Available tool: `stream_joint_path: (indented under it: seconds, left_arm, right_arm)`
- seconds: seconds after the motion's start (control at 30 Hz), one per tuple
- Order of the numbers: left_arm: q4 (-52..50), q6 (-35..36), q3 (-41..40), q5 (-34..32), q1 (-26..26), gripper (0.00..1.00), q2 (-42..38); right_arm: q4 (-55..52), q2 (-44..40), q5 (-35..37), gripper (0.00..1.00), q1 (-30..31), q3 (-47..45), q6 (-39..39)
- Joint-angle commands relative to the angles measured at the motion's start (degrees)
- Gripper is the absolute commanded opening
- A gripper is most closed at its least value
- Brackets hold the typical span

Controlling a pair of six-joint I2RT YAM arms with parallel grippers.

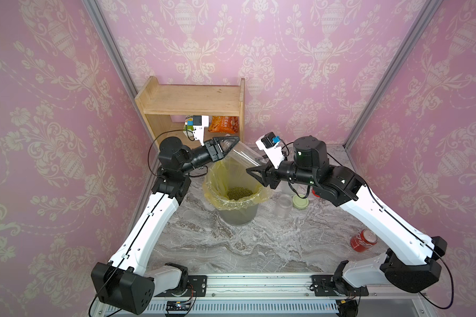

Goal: Empty moldy mung beans from jars
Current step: Place the jar at the center of the board.

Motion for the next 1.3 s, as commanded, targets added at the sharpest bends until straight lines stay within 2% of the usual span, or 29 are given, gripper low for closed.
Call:
stream_joint_path:
  seconds: [0.0,0.07,0.33,0.47,0.53,0.6,0.83,1.27]
  left_arm:
    - [2.4,1.2,1.6,1.1,-0.4,0.61,-0.1]
    - [4.1,-0.1,1.7,1.6,-0.4,0.58,0.1]
    - [6.3,-1.2,2.0,2.8,-0.4,0.55,0.1]
    - [7.2,-1.8,1.9,3.5,-0.4,0.52,0.3]
    - [8.5,-2.3,1.7,3.8,-0.4,0.43,0.4]
    - [7.8,-2.5,2.0,3.9,-0.4,0.38,0.8]
    - [8.4,-4.4,3.6,5.6,-0.4,0.39,1.9]
    - [6.6,-3.7,4.0,9.7,-0.4,0.41,1.9]
  right_arm:
    - [2.4,-0.6,1.8,0.41,0.0,-0.2,-1.1]
    - [2.0,-0.3,2.4,0.42,0.1,-0.3,-1.5]
    - [2.3,1.0,4.2,0.52,0.0,-0.5,-2.3]
    - [2.8,1.5,5.2,0.61,0.1,-0.6,-2.8]
    - [3.5,1.5,5.9,0.62,0.0,-1.1,-3.0]
    - [4.4,1.5,6.4,0.64,-0.1,-1.8,-3.1]
    - [5.2,1.1,7.1,0.67,-0.5,-2.1,-2.9]
    - [5.2,0.9,10.5,0.59,-0.8,-2.4,-4.5]
